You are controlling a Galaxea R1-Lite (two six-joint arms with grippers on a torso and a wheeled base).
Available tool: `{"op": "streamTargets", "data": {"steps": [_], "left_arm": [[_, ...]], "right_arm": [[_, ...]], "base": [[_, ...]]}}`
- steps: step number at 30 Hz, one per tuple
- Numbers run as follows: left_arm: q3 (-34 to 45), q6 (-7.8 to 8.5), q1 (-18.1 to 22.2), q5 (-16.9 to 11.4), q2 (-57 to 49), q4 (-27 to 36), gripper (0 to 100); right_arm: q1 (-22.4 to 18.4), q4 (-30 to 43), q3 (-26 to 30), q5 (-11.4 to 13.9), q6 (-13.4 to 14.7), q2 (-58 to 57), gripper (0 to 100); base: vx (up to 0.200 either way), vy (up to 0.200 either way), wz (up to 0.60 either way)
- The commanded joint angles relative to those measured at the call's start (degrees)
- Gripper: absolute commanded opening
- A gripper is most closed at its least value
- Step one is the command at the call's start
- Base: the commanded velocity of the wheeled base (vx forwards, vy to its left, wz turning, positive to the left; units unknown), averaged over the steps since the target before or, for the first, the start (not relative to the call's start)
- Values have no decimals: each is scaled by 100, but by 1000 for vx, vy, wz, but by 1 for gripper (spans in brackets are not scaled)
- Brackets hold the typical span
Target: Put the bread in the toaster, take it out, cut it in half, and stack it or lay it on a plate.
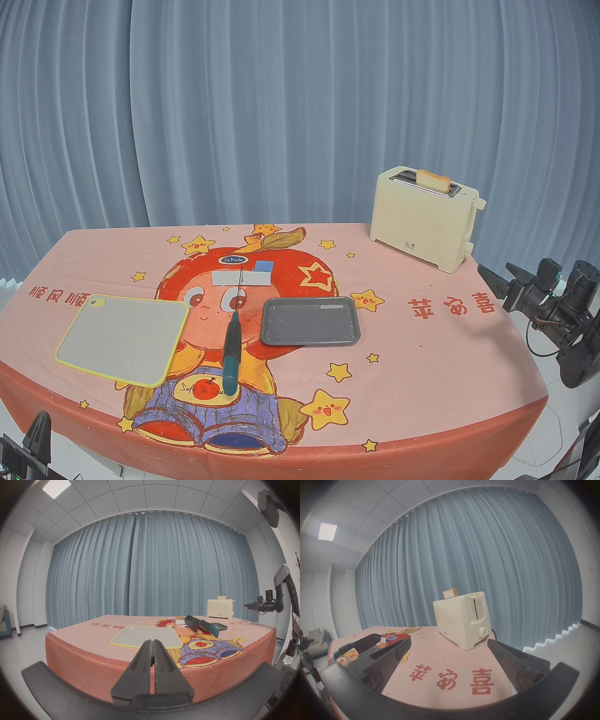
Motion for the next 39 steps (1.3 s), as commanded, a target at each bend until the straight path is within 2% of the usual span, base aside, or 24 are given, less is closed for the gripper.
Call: {"op": "streamTargets", "data": {"steps": [1,6,8,9,11,17,25,28,30,33,34,35,36,39], "left_arm": [[101,-2,8,-1,-31,-1,0],[101,-2,-1,-1,-31,-19,0],[101,-2,-1,-1,-31,-28,0],[101,-2,-1,-1,-31,-28,0],[101,-2,-1,-1,-31,-45,0],[101,-2,-1,-1,-31,-54,0],[101,-2,-1,-1,-31,-28,0],[101,-2,-1,-1,-31,-28,0],[101,-2,-1,-1,-31,-28,0],[101,-2,-1,-1,-31,-28,0],[101,-2,-1,-1,-31,-28,0],[101,-2,-1,-1,-31,-28,0],[101,-2,-1,-1,-31,-28,0],[101,-2,-1,-1,-31,-28,0]], "right_arm": [[-77,-76,264,1,324,-397,100],[11,-67,282,-8,649,-828,100],[55,-67,335,-35,896,-1074,100],[63,-67,343,-43,904,-1091,100],[72,-67,519,-43,1098,-1346,100],[28,-67,677,-43,1133,-1557,100],[-191,-67,89,-78,1458,-1584,100],[-209,-67,97,-96,1458,-1654,100],[-323,-58,45,-17,1484,-1794,100],[-306,-58,-140,194,1476,-1830,100],[-253,-49,-245,405,1467,-1882,100],[-262,-41,-289,493,1440,-1891,100],[-262,-41,-289,493,1440,-1891,100],[-244,434,-597,554,1212,-1865,100]], "base": [[0,0,0],[0,0,0],[0,0,0],[0,0,0],[0,0,0],[0,0,0],[0,0,0],[0,0,0],[0,0,0],[0,0,0],[0,0,0],[0,0,0],[0,0,0],[0,0,0]]}}
